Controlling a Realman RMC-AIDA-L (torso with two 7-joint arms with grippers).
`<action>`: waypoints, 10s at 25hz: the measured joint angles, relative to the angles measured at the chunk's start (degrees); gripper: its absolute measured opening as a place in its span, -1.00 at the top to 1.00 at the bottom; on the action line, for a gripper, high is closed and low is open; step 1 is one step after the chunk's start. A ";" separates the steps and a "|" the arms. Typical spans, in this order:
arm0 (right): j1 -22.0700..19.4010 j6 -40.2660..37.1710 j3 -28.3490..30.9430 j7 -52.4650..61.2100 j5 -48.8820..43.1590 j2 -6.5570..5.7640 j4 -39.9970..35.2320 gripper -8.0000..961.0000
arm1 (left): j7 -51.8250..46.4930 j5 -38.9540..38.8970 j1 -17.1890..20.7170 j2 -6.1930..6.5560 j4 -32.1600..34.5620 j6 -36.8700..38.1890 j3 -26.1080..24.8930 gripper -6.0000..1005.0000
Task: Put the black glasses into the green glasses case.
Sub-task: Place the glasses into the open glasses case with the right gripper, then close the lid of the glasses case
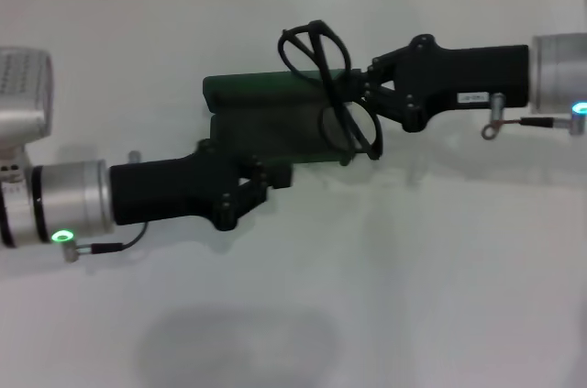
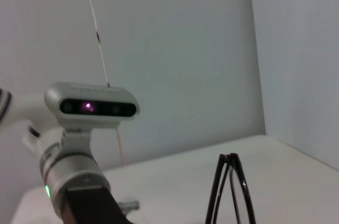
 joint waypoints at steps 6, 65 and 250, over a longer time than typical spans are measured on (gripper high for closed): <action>3.15 7.79 -6.51 -0.95 -1.25 -0.01 -1.38 0.75 | 0.49 0.74 4.71 1.27 3.59 -3.22 -0.09 0.91; 8.95 39.87 -38.39 -0.16 -4.88 0.59 -7.36 0.72 | -0.68 2.89 8.85 0.87 6.88 -3.05 -0.21 0.89; -17.01 -6.07 4.88 -23.38 1.47 0.07 10.98 -0.75 | -75.39 12.73 0.58 -3.35 25.62 -87.72 59.05 0.81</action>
